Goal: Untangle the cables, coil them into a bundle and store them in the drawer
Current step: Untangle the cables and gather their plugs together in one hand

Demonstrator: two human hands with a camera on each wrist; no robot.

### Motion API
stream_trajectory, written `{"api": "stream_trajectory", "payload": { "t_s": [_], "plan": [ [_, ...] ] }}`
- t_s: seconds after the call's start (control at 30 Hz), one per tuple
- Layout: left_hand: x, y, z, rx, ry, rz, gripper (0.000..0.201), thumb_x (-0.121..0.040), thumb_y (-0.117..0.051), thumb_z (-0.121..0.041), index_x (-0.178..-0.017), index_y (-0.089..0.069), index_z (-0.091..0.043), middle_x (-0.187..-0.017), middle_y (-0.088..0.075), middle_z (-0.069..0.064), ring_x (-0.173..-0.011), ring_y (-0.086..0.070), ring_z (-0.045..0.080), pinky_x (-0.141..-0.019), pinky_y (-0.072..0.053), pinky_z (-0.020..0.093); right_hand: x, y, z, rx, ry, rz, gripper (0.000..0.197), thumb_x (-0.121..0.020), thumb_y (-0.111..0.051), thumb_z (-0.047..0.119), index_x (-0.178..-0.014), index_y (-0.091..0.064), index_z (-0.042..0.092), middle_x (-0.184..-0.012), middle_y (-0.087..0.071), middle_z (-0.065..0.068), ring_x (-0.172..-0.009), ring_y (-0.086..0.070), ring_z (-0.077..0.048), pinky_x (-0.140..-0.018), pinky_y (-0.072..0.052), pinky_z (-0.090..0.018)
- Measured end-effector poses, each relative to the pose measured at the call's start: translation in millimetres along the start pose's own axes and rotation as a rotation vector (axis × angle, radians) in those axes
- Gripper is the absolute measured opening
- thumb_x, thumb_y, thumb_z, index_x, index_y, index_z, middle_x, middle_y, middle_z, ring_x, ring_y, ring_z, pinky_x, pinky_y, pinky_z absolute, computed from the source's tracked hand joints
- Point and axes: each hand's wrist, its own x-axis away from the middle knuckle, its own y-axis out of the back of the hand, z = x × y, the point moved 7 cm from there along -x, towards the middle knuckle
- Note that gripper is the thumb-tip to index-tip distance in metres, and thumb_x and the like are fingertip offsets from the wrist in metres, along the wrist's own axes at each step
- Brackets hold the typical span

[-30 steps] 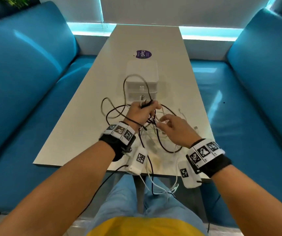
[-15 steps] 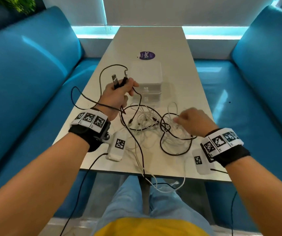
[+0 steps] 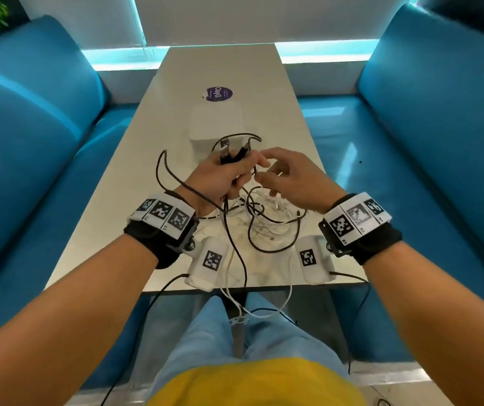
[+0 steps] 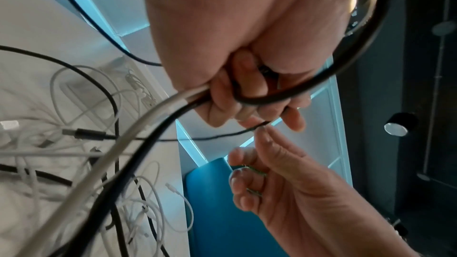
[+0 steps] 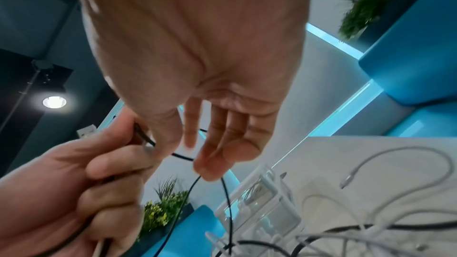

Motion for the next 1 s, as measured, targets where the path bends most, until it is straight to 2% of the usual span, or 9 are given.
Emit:
{"api": "stream_trajectory", "payload": {
  "t_s": [0.1,0.27,0.4,0.5,0.6,0.7,0.77,0.83,1.0],
  "plan": [
    [0,-19,-4,-0.094,-0.023,0.069,0.023,-0.097,-0.053,-0.028,-0.09,-0.072,-0.017,-0.055,-0.034,-0.001,-0.045,-0.026,0.008,-0.042,-0.021,0.02,22,14,-4,-0.031,0.029,0.009,0.017,-0.093,-0.06,0.02,-0.079,-0.07,0.021,-0.068,-0.064,0.002,-0.062,-0.055,-0.004,-0.065,-0.047,-0.019],
    [2,-68,-20,-0.466,-0.138,0.266,0.022,-0.095,-0.057,-0.023,-0.106,-0.071,-0.01,-0.048,-0.041,-0.01,-0.047,-0.036,0.006,-0.047,-0.032,0.017,72,43,-37,0.001,-0.063,-0.026,0.021,-0.096,-0.054,0.017,-0.078,-0.064,0.018,-0.07,-0.057,0.006,-0.058,-0.047,0.004,-0.057,-0.037,-0.007],
    [3,-124,13,-1.021,-0.11,0.609,0.07,-0.072,-0.048,-0.067,-0.089,-0.068,-0.003,-0.082,-0.071,0.009,-0.078,-0.065,0.02,-0.076,-0.05,0.036,130,72,-91,0.101,-0.237,-0.108,0.03,-0.096,-0.05,0.011,-0.066,-0.053,0.01,-0.06,-0.047,0.004,-0.049,-0.038,-0.001,-0.05,-0.034,-0.013],
    [7,-143,45,-1.388,0.049,0.812,0.047,-0.083,-0.057,-0.056,-0.064,-0.053,-0.014,-0.066,-0.06,0.001,-0.063,-0.054,0.018,-0.068,-0.043,0.03,180,97,-149,0.139,-0.421,-0.251,0.03,-0.093,-0.054,0.012,-0.063,-0.053,0.016,-0.061,-0.051,0.005,-0.056,-0.042,-0.007,-0.058,-0.037,-0.025],
    [2,-161,49,-1.556,0.062,0.815,0.041,-0.092,-0.056,-0.04,-0.061,-0.046,-0.016,-0.062,-0.048,-0.002,-0.063,-0.046,0.021,-0.062,-0.036,0.028,211,109,-173,0.124,-0.569,-0.321,0.012,-0.091,-0.063,0.023,-0.102,-0.068,0.021,-0.09,-0.065,0.007,-0.083,-0.059,-0.013,-0.073,-0.042,-0.024],
    [-5,-178,46,-1.576,0.08,0.756,0.038,-0.093,-0.055,-0.039,-0.065,-0.049,-0.013,-0.065,-0.05,-0.001,-0.063,-0.048,0.02,-0.054,-0.035,0.028,211,111,-153,-0.027,-0.491,-0.345,0.058,-0.087,-0.068,0.022,-0.138,-0.044,0.034,-0.11,-0.055,0.002,-0.089,-0.061,-0.019,-0.067,-0.05,-0.028],
    [-8,-189,42,-1.579,0.08,0.755,0.037,-0.093,-0.056,-0.036,-0.064,-0.048,-0.015,-0.064,-0.05,-0.001,-0.061,-0.048,0.018,-0.051,-0.035,0.027,201,106,-124,-0.055,-0.355,-0.311,0.076,-0.086,-0.069,0.017,-0.141,-0.029,0.05,-0.12,-0.045,0.006,-0.093,-0.061,-0.015,-0.07,-0.055,-0.028],
    [-9,-198,40,-1.566,0.092,0.784,0.034,-0.092,-0.058,-0.036,-0.066,-0.051,-0.015,-0.065,-0.052,0.0,-0.064,-0.05,0.019,-0.053,-0.036,0.027,186,94,-101,0.02,-0.203,-0.25,0.085,-0.085,-0.068,0.009,-0.14,-0.024,0.058,-0.126,-0.036,0.01,-0.096,-0.057,-0.01,-0.07,-0.05,-0.018],
    [-6,-210,36,-1.509,0.107,0.865,0.03,-0.091,-0.06,-0.036,-0.066,-0.054,-0.019,-0.064,-0.052,-0.002,-0.06,-0.047,0.014,-0.059,-0.036,0.028,160,85,-96,0.2,-0.133,-0.149,0.056,-0.089,-0.064,0.011,-0.134,-0.051,0.042,-0.125,-0.04,0.011,-0.094,-0.057,-0.016,-0.078,-0.043,-0.009]
  ]
}}
